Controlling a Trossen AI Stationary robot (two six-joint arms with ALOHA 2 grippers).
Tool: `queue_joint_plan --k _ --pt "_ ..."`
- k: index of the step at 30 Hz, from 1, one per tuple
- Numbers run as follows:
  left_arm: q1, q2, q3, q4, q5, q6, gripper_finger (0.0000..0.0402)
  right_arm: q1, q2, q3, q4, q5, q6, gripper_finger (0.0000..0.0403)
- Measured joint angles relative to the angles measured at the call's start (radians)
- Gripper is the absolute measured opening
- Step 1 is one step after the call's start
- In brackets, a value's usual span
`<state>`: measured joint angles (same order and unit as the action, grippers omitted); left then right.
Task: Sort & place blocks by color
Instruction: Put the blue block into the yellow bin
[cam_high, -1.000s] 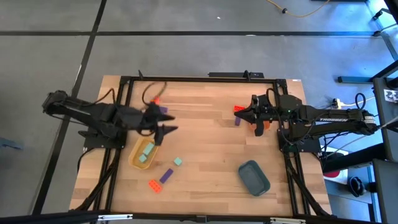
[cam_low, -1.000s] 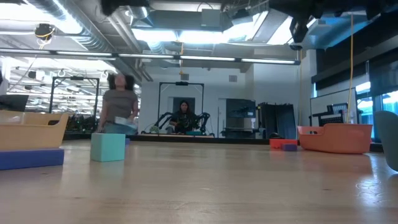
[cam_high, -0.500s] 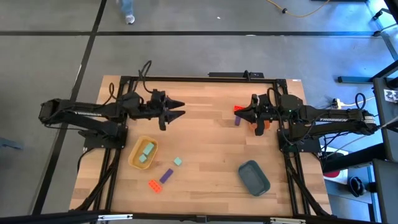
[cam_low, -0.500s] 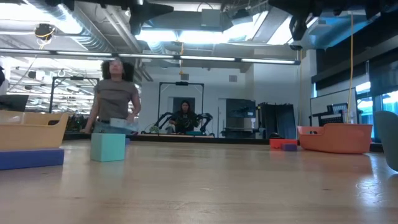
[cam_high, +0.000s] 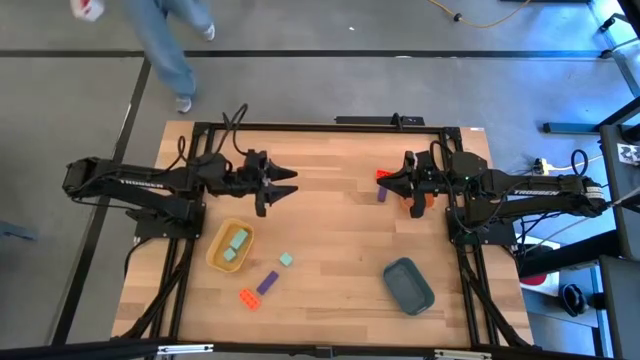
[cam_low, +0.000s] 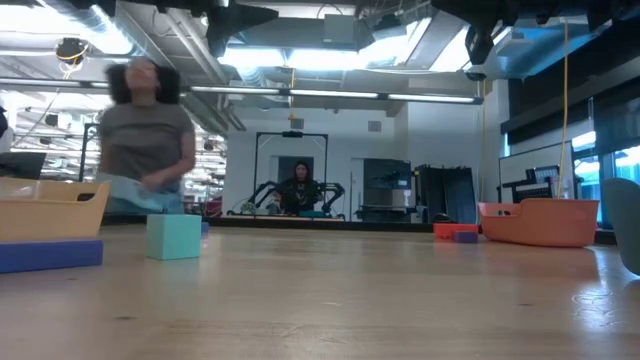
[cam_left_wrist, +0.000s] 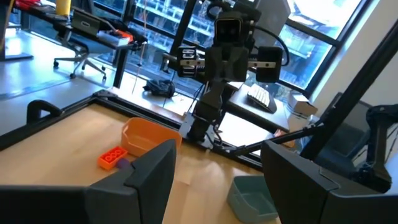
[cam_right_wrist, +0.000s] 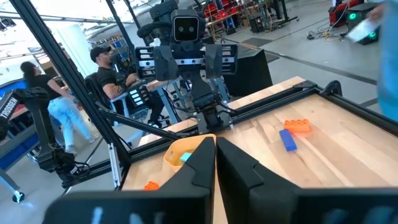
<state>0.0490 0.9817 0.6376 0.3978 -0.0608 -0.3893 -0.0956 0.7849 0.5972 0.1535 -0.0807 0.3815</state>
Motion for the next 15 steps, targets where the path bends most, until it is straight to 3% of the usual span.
queue_joint_plan --k 8,15 --pt "-0.023 0.000 0.011 -0.044 -0.013 -0.001 0.0226 0.000 0.000 0.000 0.000 0.000 0.001 0.0019" --pt "-0.045 0.050 0.143 -0.292 -0.034 0.008 0.0226 0.000 0.000 0.000 0.000 0.000 -0.016 0.0019"
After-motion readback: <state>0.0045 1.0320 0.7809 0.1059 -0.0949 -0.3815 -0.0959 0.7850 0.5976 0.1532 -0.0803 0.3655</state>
